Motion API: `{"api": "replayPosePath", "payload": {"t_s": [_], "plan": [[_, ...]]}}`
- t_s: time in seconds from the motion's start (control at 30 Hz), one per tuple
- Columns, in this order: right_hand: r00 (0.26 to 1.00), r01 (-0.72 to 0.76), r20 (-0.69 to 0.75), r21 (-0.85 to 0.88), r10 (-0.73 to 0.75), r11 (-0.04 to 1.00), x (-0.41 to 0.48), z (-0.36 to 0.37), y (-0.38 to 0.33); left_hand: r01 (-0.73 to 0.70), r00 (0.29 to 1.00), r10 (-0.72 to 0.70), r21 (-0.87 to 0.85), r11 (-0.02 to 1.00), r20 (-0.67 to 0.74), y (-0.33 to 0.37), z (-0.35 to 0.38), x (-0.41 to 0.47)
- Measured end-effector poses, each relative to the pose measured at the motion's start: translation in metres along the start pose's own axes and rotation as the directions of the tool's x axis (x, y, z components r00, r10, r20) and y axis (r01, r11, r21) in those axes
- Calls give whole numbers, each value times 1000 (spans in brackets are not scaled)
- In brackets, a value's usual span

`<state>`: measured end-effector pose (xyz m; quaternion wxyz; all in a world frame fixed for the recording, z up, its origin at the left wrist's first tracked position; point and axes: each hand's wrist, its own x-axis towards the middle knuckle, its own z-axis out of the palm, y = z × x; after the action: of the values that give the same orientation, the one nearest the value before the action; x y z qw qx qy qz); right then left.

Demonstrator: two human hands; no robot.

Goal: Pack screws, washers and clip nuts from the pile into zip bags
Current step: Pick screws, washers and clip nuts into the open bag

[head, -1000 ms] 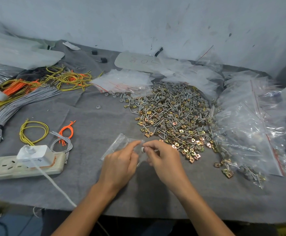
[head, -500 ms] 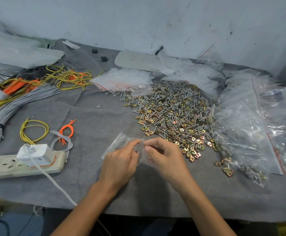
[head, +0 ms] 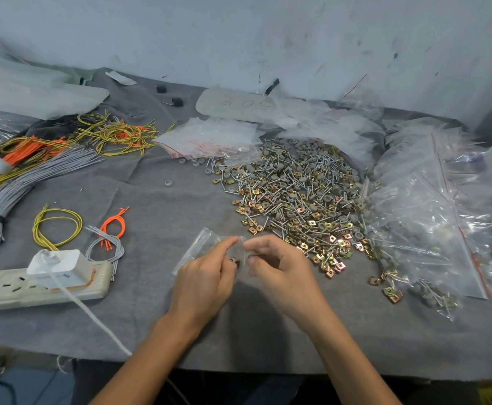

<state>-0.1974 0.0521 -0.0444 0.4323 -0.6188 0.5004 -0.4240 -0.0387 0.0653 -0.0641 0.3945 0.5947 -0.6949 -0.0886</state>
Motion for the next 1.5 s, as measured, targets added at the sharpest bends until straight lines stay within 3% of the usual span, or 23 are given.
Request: {"api": "replayPosePath", "payload": {"t_s": [0.1, 0.23, 0.33, 0.4, 0.47, 0.53, 0.73, 0.87, 0.97, 1.03, 1.17, 1.4, 1.5], "plan": [[999, 46, -19, -103, -48, 994, 2, 4, -4, 10, 1000, -10, -34, 999, 7, 2, 0, 0], [992, 118, 62, -209, -107, 971, 4, 10, -10, 3, 999, -5, -62, 998, -37, -1, 1, -2], [972, 190, -87, -242, -217, 951, 1, 7, -10, 4, 991, -16, -95, 996, -133, 0, 1, -2], [979, 107, -140, -282, -151, 953, 0, 7, -9, 25, 986, -42, -105, 994, -164, 0, 1, -1], [996, -63, -77, -245, 45, 968, 1, 12, -9, 61, 982, -81, -119, 991, -170, 1, 0, 0], [992, -125, -44, -188, 119, 974, 2, 18, -8, 94, 978, -116, -129, 987, -174, 2, -2, 0], [999, -34, -14, -133, 32, 991, -2, 14, -8, 217, 960, -241, -160, 963, -145, 3, -4, 1], [999, -24, 27, -125, 27, 992, -4, -4, -6, 167, 960, -189, -122, 978, -206, 5, -2, 0], [1000, -22, -23, -199, 18, 980, 3, -40, -1, 126, 963, -156, -143, 982, -222, 7, 3, 0], [997, -36, -79, -376, 6, 926, 13, -72, 2, 90, 966, -124, -153, 984, -227, 7, 5, 1], [996, -89, -81, -705, 46, 704, 33, -119, 9, 96, 976, -124, -152, 984, -180, 5, 7, 0], [991, -22, 57, -830, 122, 558, 49, -117, 22, 45, 991, -55, -79, 996, -120, 2, 8, -2], [990, -22, 58, -839, 129, 543, 48, -113, 25, 41, 991, -50, -70, 997, -124, 1, 8, -2]]}}
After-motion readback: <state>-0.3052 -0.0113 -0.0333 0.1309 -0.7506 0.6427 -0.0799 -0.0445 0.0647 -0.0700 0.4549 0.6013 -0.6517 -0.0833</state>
